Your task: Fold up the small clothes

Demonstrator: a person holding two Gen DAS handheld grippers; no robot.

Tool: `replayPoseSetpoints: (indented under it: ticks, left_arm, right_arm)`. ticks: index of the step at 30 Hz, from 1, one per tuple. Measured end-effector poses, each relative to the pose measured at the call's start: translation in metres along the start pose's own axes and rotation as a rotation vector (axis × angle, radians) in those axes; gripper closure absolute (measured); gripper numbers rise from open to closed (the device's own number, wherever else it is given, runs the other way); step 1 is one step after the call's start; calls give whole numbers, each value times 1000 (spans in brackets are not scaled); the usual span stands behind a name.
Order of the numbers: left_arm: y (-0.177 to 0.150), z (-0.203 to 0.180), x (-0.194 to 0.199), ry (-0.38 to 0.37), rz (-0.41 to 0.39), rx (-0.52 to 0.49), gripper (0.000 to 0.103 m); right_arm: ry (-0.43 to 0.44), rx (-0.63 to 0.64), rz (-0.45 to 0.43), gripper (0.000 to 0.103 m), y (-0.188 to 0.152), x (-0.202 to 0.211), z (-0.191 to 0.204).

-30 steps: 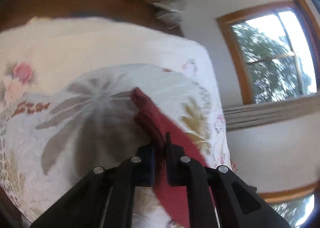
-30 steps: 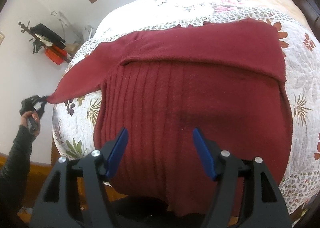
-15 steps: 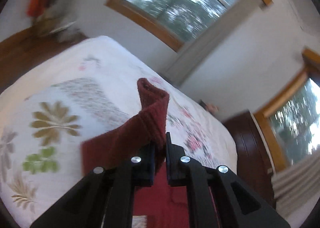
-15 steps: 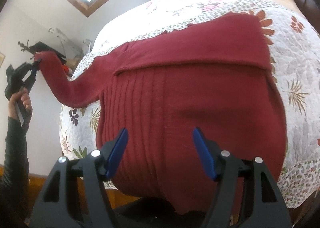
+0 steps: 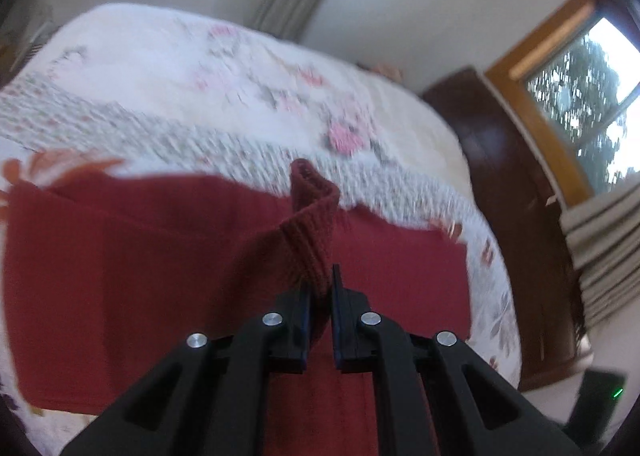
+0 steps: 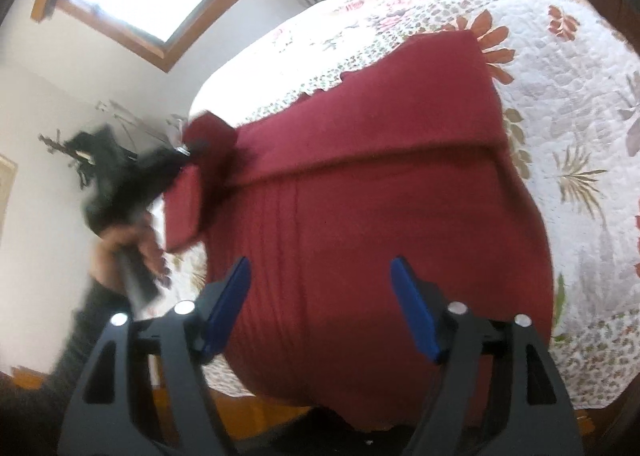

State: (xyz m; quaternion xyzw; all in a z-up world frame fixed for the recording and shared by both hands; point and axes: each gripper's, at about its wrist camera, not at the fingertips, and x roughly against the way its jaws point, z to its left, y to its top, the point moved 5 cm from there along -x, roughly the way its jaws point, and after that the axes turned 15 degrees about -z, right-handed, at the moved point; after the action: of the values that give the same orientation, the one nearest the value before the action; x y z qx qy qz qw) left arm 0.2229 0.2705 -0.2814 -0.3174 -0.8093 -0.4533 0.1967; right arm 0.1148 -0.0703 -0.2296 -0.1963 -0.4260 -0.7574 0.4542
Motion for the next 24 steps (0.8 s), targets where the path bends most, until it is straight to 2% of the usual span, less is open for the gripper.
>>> replayPoseSetpoints:
  ticks: [4,5,6,7,8,9,10,11,12,14,15,17,20,24]
  left_arm:
    - [-22,-11,-22,-10,60,-23,94]
    - [-26,-13,-23,-16,66,-26,87]
    - [-29,-19,-21,-28,74,-27,84]
    - [-28,-20,-16,-42,77,-23,78]
    - [-30,-25,-13,-51,75,-19,71]
    - [-31,-26,-5,-61,71,-12,66]
    - [-31,-27,4,-69,67,-5,55]
    - [-32,-28,14,-73,63,4,46]
    - [-36,-26,27,-72,54,16,42]
    - [-46,-22,50,-62,51,26,28]
    - [-56,-17,65,-53,53,48,26]
    - [-70,-5,88,-48,65,126,15]
    - [-95,13,122,-43,70,236,15]
    - [-128,36,157,14,56,342,14]
  right_arm:
    - [40,-7,6,21,28,-18,9]
    - [69,-31,9,19,36,-24,11]
    - [140,-98,32,19,47,-37,12]
    - [193,-148,55,24,54,-48,14]
    - [246,-200,93,33,60,-63,16]
    - [274,-234,124,36,63,-74,17]
    - [312,-289,163,43,68,-91,18]
    - [336,-344,197,44,72,-109,17]
    - [352,-377,225,44,74,-122,17]
    - [341,-397,268,47,78,-151,18]
    - [325,-383,277,47,79,-160,18]
    - [305,-363,315,55,78,-182,19]
    - [282,-330,349,55,75,-200,25]
    - [273,-283,389,55,72,-218,38]
